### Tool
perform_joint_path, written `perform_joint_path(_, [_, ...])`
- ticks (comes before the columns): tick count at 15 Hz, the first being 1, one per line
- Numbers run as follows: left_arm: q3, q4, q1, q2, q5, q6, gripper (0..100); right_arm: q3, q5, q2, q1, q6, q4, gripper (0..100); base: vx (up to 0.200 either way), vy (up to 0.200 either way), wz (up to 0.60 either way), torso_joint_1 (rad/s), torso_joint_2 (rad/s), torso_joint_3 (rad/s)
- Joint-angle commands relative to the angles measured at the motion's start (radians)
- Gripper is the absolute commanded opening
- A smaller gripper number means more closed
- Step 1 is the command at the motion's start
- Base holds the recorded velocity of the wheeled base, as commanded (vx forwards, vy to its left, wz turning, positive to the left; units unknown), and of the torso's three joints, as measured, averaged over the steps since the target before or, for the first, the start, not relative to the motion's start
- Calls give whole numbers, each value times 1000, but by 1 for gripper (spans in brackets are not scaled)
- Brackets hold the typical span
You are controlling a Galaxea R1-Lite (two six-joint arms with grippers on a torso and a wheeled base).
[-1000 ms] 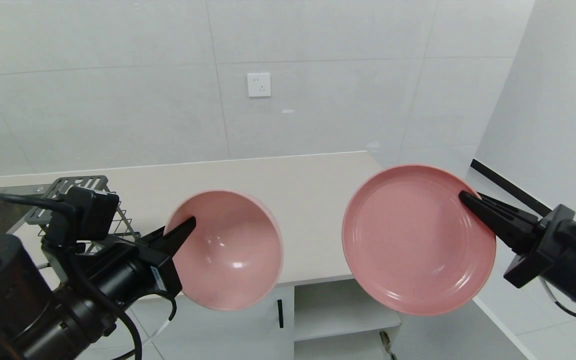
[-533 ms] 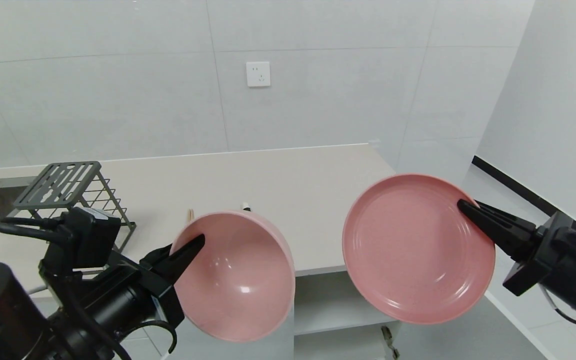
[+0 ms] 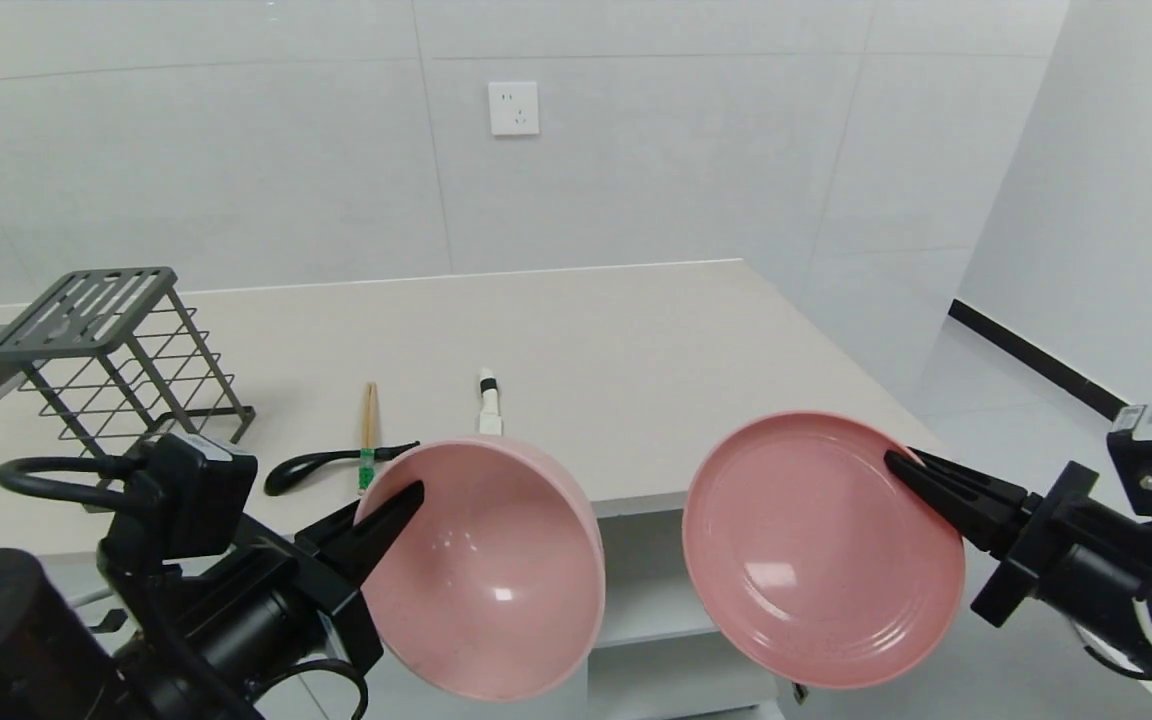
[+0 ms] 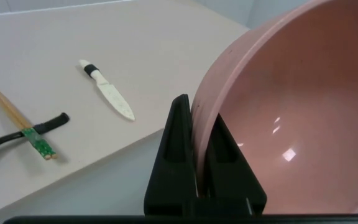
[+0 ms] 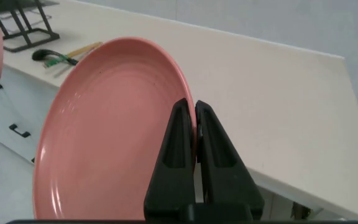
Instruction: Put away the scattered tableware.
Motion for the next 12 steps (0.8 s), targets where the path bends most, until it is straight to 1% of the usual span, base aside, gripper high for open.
perform_joint_path(1, [13, -52, 1, 82, 1, 1, 0, 6, 1, 18, -4, -1, -2, 0, 0, 0, 0, -290, 559, 271])
perform_joint_path(4, [44, -121, -2, 116, 0, 4, 0, 6, 1, 18, -4, -1, -2, 0, 0, 0, 0, -269, 530, 258])
perform_joint_path(5, [61, -151, -5, 131, 0, 15, 0, 6, 1, 21, -4, -1, -2, 0, 0, 0, 0, -266, 515, 246])
perform_joint_path(7, [72, -188, -5, 153, 0, 15, 0, 6, 1, 21, -4, -1, -2, 0, 0, 0, 0, -269, 510, 237])
perform_joint_path(12, [83, -190, -5, 206, 1, 16, 0, 6, -1, 33, -4, -1, -2, 0, 0, 0, 0, -262, 496, 237])
